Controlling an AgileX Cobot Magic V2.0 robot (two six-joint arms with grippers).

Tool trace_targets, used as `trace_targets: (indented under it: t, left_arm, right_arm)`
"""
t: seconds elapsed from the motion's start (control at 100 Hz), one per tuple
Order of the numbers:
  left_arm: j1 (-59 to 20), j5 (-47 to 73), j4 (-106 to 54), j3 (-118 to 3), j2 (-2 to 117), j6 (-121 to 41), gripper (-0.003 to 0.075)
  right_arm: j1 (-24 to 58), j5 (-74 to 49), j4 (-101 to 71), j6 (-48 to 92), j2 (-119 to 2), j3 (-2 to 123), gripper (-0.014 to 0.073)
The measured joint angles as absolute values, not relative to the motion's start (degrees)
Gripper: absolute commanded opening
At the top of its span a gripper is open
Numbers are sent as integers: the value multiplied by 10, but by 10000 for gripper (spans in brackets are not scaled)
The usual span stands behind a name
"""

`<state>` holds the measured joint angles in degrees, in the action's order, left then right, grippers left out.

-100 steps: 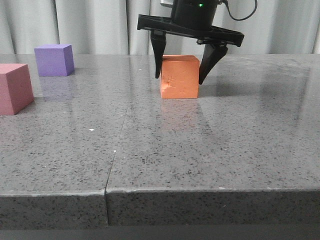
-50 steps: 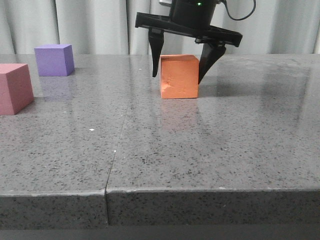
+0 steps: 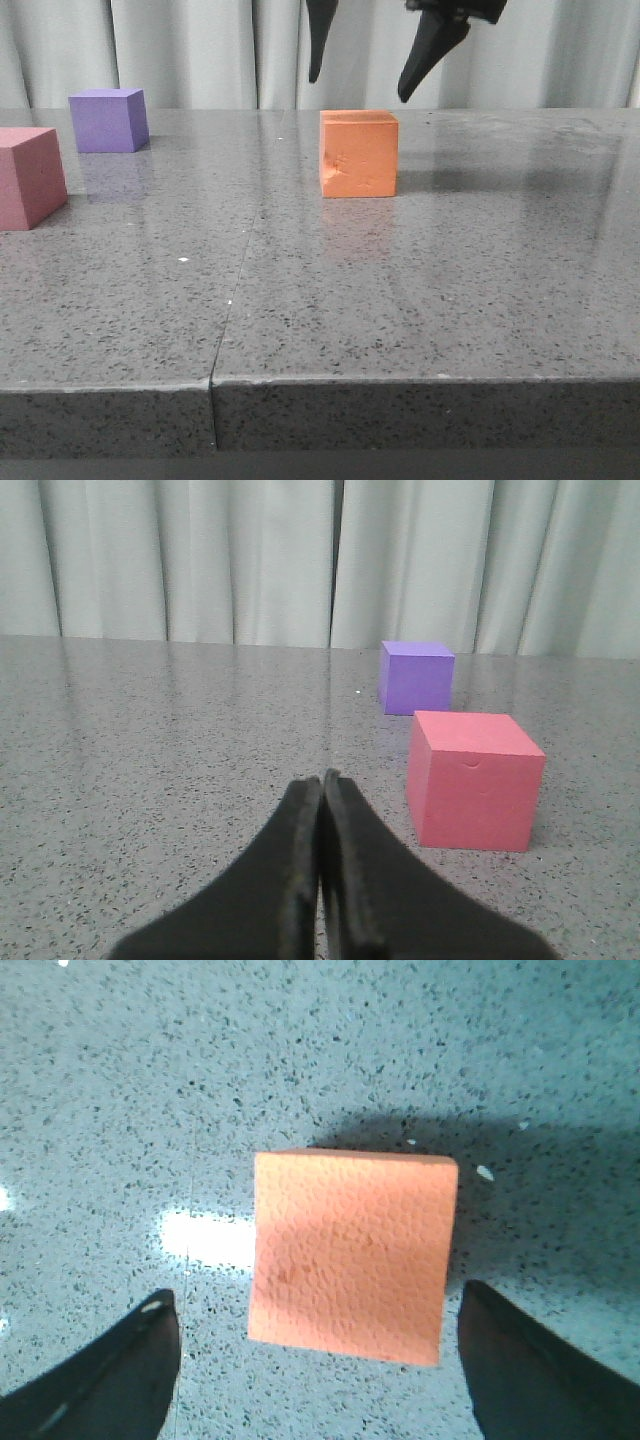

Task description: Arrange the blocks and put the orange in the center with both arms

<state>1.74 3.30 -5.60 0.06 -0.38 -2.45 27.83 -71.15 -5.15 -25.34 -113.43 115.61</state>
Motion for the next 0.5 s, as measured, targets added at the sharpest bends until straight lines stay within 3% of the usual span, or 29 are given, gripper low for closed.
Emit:
trace_targets:
  t: [0.08, 0.25, 0.34, 0.44, 0.5]
  left_arm:
    - [17, 33, -56, 1, -4, -24, -20]
    - [17, 33, -56, 1, -4, -24, -20]
    - [17, 33, -56, 1, -4, -24, -20]
    - [17, 33, -56, 1, -4, -24, -20]
    - [17, 33, -56, 1, -4, -24, -20]
  right_arm:
    - [278, -713, -50, -248, -1123, 1156, 495]
    - [278, -714, -45, -240, -1101, 1156, 156]
    - [278, -714, -38, -234, -1093, 1156, 19]
    - [278, -715, -32, -226, -1085, 1156, -72]
    - [278, -715, -25, -224, -1080, 1156, -65]
